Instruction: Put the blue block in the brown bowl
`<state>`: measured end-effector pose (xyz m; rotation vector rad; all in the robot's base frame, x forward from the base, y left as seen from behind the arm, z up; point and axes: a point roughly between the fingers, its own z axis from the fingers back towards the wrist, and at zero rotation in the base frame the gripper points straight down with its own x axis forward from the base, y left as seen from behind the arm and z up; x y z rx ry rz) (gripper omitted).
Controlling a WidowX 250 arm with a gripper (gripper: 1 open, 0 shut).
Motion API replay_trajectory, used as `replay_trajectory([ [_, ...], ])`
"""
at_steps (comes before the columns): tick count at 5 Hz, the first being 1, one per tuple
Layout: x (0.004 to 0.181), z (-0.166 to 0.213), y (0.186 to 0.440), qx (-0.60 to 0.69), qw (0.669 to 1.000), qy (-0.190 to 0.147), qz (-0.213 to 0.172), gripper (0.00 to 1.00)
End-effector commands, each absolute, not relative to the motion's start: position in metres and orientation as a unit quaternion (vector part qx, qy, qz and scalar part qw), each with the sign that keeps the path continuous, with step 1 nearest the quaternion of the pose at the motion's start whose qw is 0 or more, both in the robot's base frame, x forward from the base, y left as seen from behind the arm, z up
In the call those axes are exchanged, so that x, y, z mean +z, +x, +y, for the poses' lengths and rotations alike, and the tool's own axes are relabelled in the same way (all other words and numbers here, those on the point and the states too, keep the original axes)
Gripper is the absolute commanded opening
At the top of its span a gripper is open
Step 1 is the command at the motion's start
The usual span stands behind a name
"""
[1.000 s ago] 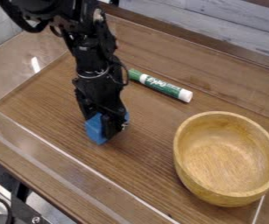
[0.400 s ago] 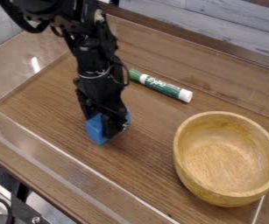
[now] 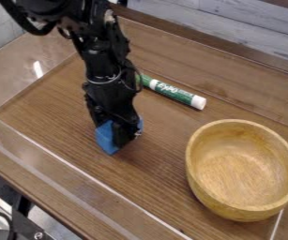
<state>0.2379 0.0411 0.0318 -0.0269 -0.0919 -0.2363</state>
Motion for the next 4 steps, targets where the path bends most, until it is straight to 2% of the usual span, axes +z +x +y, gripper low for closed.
replay_trajectory([
  [1,0.048,0.041,0.247,-0.125,0.989,-0.002,-0.081,0.0],
  [3,0.067,0.047,0.248,-0.119,0.991,0.002,-0.067,0.0],
  [4,0.084,0.052,0.25,-0.109,0.992,0.007,-0.068,0.0],
])
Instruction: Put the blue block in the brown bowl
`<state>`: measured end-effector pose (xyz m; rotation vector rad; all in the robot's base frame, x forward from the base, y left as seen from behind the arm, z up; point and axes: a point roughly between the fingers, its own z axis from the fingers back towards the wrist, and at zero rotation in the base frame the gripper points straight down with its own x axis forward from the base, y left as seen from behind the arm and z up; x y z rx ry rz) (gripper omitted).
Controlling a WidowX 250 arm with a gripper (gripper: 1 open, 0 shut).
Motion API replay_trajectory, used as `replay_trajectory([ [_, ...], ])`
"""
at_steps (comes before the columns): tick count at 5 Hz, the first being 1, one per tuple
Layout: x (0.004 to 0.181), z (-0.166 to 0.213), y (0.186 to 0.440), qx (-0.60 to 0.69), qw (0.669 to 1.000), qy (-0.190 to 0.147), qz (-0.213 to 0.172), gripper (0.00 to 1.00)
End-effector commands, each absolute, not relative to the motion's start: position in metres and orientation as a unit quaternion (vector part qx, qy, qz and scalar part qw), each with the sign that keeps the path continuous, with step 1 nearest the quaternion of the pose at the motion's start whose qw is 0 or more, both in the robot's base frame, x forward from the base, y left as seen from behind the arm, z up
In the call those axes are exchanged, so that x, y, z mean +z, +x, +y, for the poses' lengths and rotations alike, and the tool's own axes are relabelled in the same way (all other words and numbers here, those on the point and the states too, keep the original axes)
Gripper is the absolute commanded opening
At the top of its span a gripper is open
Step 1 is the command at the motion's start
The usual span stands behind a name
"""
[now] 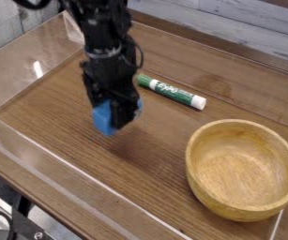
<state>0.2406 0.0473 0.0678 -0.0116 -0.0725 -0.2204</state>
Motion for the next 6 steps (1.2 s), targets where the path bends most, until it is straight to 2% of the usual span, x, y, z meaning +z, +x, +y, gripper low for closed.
replay_trajectory([
  [1,0.114,0.06,0.254,-0.092,0.993,0.019,-0.077,0.0],
  [2,0.139,0.079,0.26,-0.068,0.993,0.035,-0.089,0.0],
  [3,0.148,0.099,0.266,-0.062,0.992,0.046,-0.101,0.0],
  [4,0.146,0.126,0.269,-0.061,0.99,0.052,-0.116,0.0],
  [6,0.127,0.165,0.282,-0.071,0.987,0.057,-0.135,0.0],
])
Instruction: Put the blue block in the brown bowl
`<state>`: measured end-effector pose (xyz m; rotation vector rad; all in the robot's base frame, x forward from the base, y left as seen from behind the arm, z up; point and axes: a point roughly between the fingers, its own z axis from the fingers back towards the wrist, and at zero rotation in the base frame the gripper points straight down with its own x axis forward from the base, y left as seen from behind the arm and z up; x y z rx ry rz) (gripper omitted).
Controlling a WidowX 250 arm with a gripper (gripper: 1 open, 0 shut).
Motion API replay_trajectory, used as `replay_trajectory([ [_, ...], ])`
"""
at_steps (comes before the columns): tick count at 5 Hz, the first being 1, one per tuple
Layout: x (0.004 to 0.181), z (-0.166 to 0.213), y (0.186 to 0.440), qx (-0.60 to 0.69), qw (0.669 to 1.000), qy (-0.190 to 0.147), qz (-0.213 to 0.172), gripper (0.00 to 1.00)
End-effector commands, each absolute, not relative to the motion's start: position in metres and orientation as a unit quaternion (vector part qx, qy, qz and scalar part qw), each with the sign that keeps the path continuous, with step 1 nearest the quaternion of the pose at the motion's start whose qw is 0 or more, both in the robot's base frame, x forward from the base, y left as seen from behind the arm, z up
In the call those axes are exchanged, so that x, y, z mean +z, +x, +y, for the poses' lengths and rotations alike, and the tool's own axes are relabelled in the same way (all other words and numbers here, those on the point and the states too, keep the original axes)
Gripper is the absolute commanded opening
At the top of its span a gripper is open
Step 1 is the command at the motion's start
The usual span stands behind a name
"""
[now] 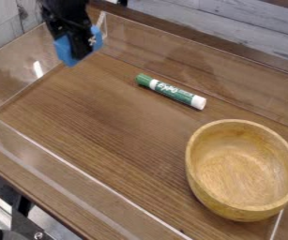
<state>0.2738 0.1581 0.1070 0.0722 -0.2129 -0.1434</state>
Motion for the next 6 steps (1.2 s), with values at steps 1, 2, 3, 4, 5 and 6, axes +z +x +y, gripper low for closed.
replay_trajectory([
  [1,0.112,0.177,0.289,-0.079,0.985,0.058,-0.143,0.0],
  [2,0.097,0.186,0.297,-0.085,0.983,0.059,-0.149,0.0],
  [3,0.081,0.195,0.305,-0.093,0.982,0.057,-0.156,0.0],
  [4,0.068,0.201,0.316,-0.104,0.98,0.051,-0.164,0.0],
  [5,0.058,0.207,0.325,-0.111,0.978,0.048,-0.168,0.0],
  [6,0.052,0.21,0.33,-0.111,0.978,0.042,-0.171,1.0],
])
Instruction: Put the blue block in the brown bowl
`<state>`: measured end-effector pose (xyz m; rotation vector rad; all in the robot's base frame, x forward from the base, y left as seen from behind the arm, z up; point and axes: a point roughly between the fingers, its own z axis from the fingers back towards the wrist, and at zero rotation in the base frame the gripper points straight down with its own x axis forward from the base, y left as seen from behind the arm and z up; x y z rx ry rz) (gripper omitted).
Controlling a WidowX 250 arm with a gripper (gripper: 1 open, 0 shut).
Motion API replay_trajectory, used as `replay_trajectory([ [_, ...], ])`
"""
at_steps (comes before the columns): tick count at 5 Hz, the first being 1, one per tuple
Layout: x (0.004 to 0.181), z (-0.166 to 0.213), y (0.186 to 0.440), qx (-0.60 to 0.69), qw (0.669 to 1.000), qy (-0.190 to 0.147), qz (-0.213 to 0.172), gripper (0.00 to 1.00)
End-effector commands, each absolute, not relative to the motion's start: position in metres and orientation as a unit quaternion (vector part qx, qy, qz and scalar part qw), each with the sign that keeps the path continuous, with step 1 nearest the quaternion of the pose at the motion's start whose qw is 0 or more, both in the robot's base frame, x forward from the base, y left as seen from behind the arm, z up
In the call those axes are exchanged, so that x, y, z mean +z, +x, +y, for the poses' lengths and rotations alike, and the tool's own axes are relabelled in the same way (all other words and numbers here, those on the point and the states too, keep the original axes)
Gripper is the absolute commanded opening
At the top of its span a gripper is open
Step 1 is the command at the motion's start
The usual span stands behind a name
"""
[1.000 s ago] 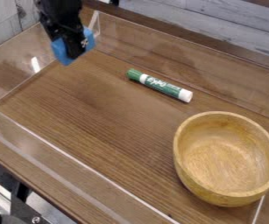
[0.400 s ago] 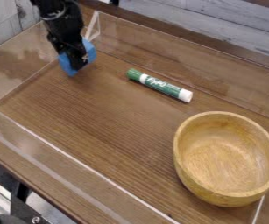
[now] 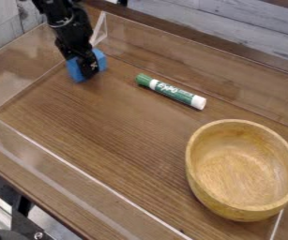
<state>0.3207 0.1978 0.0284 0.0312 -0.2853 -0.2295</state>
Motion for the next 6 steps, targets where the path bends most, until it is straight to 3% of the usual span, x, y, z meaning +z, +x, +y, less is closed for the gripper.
replay_trajectory([
  [1,0.053,0.209,0.329,-0.106,0.979,0.034,-0.173,1.0],
  [5,0.06,0.206,0.329,-0.085,0.98,0.003,-0.178,1.0],
  [6,0.065,0.203,0.329,-0.084,0.981,0.006,-0.175,0.0],
])
